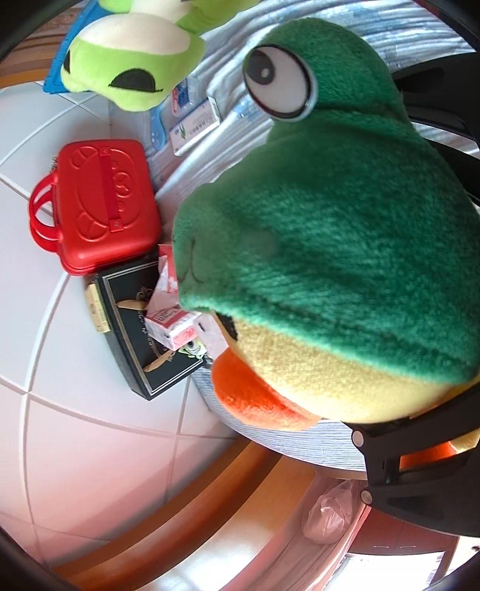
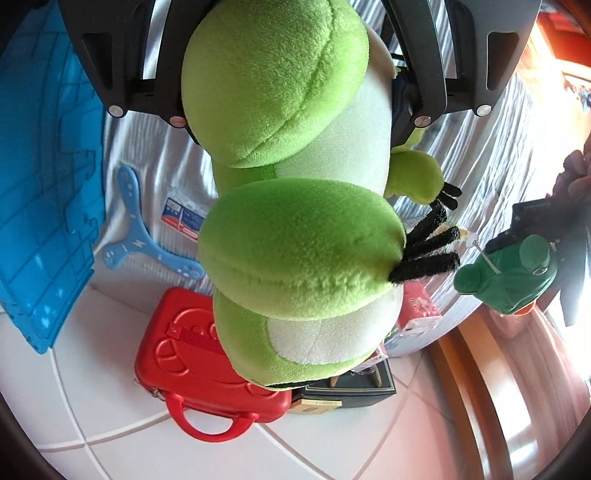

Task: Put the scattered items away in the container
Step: 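Carry both frog plushes with both grippers over the blue crate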

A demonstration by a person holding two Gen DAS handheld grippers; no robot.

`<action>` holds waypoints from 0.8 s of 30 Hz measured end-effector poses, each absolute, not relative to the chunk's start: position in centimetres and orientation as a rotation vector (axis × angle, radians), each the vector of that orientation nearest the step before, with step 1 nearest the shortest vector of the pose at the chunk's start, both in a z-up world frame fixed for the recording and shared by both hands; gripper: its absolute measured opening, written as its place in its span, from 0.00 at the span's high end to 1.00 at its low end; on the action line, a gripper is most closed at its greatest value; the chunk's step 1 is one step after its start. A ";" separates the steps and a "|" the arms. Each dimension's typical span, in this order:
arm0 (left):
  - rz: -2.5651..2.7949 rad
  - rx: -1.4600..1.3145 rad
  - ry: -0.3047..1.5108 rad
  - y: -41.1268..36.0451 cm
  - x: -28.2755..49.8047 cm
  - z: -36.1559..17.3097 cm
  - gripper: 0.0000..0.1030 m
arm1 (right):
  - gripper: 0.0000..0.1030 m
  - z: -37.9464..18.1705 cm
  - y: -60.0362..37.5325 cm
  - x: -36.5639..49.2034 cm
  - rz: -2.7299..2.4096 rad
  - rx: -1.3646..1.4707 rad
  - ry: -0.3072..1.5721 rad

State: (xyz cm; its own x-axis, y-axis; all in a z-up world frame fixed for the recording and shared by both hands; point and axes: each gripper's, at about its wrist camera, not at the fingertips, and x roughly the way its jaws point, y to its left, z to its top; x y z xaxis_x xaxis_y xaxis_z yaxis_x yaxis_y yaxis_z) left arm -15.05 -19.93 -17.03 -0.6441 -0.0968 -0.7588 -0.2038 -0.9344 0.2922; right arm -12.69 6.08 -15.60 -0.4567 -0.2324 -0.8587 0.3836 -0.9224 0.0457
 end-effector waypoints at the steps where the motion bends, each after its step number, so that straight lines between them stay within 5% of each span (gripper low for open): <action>1: 2.743 -1.288 0.537 -19.6 -14.6 -16.3 0.15 | 0.32 -14.9 6.6 -11.8 -2.409 1.372 0.208; 24: 2.735 -0.988 0.569 -3.3 -7.6 -4.4 0.15 | 0.32 -1.8 23.8 -0.6 -2.618 1.172 -0.002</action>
